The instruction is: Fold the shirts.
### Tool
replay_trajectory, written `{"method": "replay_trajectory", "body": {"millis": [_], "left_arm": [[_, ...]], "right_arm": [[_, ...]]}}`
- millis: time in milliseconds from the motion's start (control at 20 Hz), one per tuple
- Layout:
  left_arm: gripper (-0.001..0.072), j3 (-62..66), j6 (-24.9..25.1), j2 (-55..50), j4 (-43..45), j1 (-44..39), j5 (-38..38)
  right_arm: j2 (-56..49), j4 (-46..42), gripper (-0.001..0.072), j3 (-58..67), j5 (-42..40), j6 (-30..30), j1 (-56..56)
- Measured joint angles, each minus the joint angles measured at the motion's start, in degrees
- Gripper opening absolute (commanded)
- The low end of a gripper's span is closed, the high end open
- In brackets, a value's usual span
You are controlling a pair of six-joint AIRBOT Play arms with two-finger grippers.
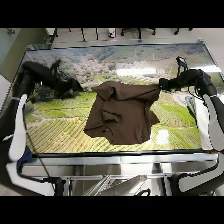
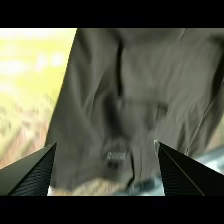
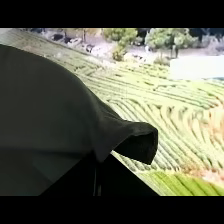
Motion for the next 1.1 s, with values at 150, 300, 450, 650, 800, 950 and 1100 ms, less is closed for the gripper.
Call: {"method": "replay_trajectory", "body": {"millis": [150, 300, 450, 650, 800, 950, 1100], "left_arm": [[0.0696, -21.7, -0.6, 10.2, 0.1, -1.4, -3.7], [0.0696, -38.9, -0.9, 16.9, -1.8, -3.6, -11.3], [0.0696, -47.6, -0.8, 19.0, -4.1, -6.1, -19.5], [0.0258, -48.0, -0.5, 15.7, -5.7, -9.0, -27.3], [0.001, -42.6, 1.0, 10.9, -5.5, -8.9, -30.9], [0.001, -34.1, 2.6, 7.1, -5.4, -5.7, -32.2], [0.001, -23.1, 4.2, 3.2, -5.1, -1.0, -32.1]], "right_arm": [[-0.1, 0.0, 0.0022, 0.0, -0.8, -0.6, -0.6], [-0.1, 0.0, 0.0022, 0.0, -1.6, -0.8, -0.9], [-0.1, 0.0, 0.0022, 0.0, -3.0, -1.0, -0.9], [-0.1, 0.0, 0.0021, 0.0, -4.6, -1.1, -0.9], [0.0, -0.3, 0.0018, 0.0, -6.7, -1.2, -0.9], [1.2, -1.6, 0.0018, -1.9, -11.2, -0.1, -0.8], [5.9, -2.8, 0.0019, -9.9, -14.5, 2.6, 0.5]]}}
